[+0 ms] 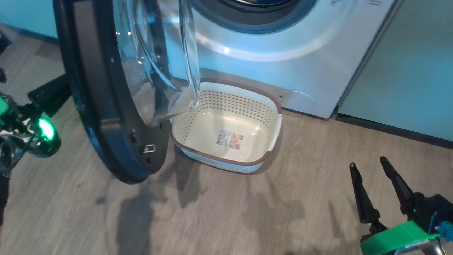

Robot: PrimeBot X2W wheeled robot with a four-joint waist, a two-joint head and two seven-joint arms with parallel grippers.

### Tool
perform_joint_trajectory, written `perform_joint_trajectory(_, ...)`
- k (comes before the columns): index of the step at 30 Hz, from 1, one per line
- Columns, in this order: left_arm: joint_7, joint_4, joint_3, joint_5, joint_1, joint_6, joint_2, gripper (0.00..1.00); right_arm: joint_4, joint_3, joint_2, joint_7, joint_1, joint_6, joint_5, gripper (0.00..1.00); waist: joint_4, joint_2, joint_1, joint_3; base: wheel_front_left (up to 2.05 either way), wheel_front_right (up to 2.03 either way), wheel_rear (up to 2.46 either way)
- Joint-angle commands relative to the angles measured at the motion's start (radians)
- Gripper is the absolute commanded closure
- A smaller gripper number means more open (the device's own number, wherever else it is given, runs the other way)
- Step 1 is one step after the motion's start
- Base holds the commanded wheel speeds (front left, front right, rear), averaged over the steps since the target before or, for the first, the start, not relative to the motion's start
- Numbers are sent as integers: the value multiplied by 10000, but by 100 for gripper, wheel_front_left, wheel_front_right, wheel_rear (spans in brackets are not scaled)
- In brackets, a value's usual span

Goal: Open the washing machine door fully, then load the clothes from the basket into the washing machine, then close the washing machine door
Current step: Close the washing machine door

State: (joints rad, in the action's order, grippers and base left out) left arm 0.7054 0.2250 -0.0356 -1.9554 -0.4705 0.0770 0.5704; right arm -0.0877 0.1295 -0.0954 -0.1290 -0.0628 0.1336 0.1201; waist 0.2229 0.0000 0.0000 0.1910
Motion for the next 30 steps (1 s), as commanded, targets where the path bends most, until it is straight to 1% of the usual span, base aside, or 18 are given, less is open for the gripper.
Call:
perform_joint_trajectory(1, 115, -400, -441, -26, -264, 110, 394, 100, -290, 212, -64, -118, 415, -29, -38, 0, -185, 0, 0, -46, 0, 0, 0)
perform_joint_trajectory(7, -124, -429, -392, 180, -320, 164, 182, 100, -128, 315, 29, -260, 459, -29, -3, 0, -872, 0, 0, -122, 0, 0, 0)
perform_joint_trajectory(16, -415, -288, -401, 399, -472, 237, -59, 100, 114, 397, 184, -499, 438, -29, 47, 0, -2094, 0, 0, -183, 0, 0, 0)
perform_joint_trajectory(17, -516, -216, -391, 502, -538, 260, -109, 100, 146, 435, 213, -545, 463, -29, 51, 0, -2340, 0, 0, -191, 0, 0, 0)
perform_joint_trajectory(18, -516, -216, -391, 502, -538, 260, -109, 100, 146, 435, 213, -545, 463, -29, 51, 0, -2340, 0, 0, -191, 0, 0, 0)
perform_joint_trajectory(19, -657, -129, -374, 644, -640, 294, -180, 100, 193, 446, 231, -590, 487, -29, 64, 0, -2545, 0, 0, -183, 0, 0, 0)
perform_joint_trajectory(23, -890, 81, -338, 864, -876, 369, -372, 100, 259, 502, 276, -669, 521, -29, 77, 0, -2908, 0, 0, -149, 0, 0, 0)
perform_joint_trajectory(30, -1188, 420, -338, 1178, -1416, 469, -632, 100, 409, 556, 339, -805, 658, -29, 118, 0, -3360, 0, 0, -5, 0, 0, 0)
